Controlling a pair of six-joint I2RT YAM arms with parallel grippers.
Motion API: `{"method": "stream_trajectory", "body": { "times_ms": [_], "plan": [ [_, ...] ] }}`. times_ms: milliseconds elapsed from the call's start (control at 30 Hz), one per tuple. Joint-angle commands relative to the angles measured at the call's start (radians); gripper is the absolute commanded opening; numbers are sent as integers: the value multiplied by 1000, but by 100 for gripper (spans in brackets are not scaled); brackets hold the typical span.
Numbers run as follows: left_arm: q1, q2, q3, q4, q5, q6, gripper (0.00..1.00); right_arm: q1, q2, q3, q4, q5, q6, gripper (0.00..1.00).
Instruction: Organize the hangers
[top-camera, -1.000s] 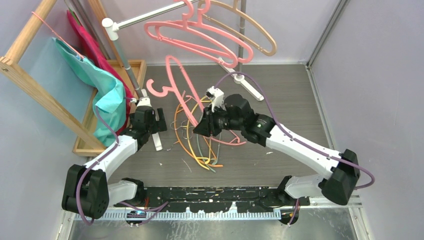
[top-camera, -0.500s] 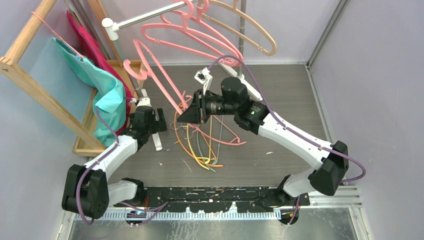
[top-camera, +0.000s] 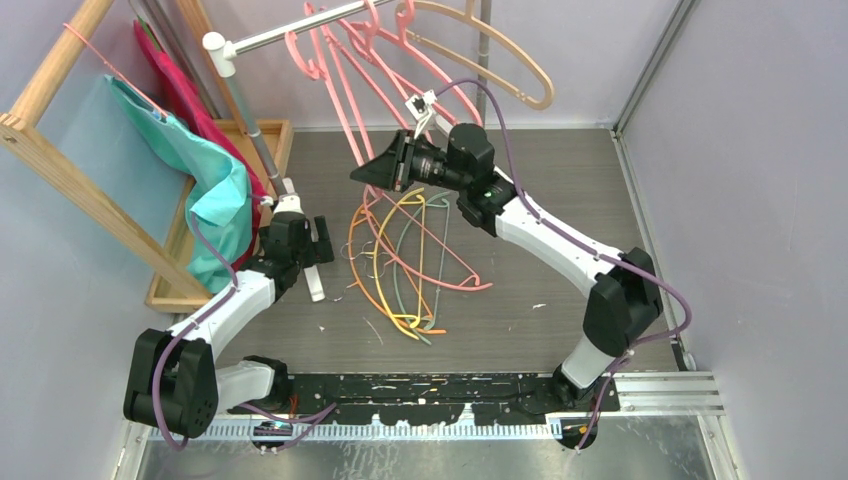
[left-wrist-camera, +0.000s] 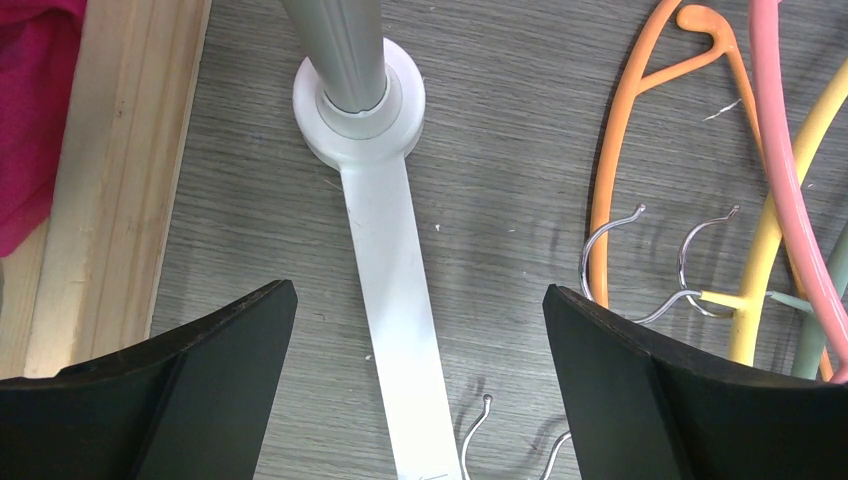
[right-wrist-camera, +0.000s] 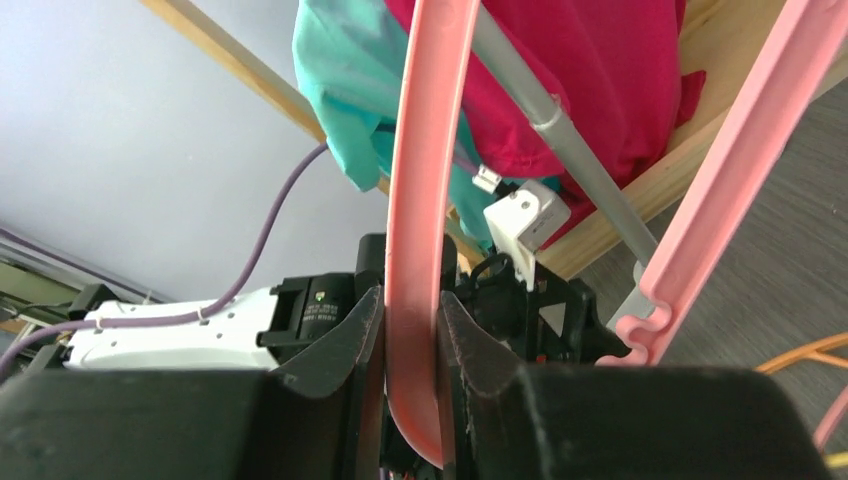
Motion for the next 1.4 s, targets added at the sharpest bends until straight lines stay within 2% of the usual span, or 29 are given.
{"method": "stream_trajectory", "body": {
  "times_ms": [0,267,433,600,967,1367],
  "plan": [
    [2,-16,6,32,-10,-11,98,-25,12,118,192,-1,79,1],
    [2,-2,14,37,-10,-8,98,-30,58,175,250,20,147,1],
    [1,-4,13,39,-7,-8,98,-31,67,169,224,64,182,1],
    [2,-3,13,39,-7,-7,98,-53,78,121,246,74,309,1],
    [1,-13,8,36,-8,-9,98,-94,-86,-55,200,245,339,1],
    [2,-25,1,35,-10,-10,98,-188,-124,-93,197,318,348,1]
  ]
}}
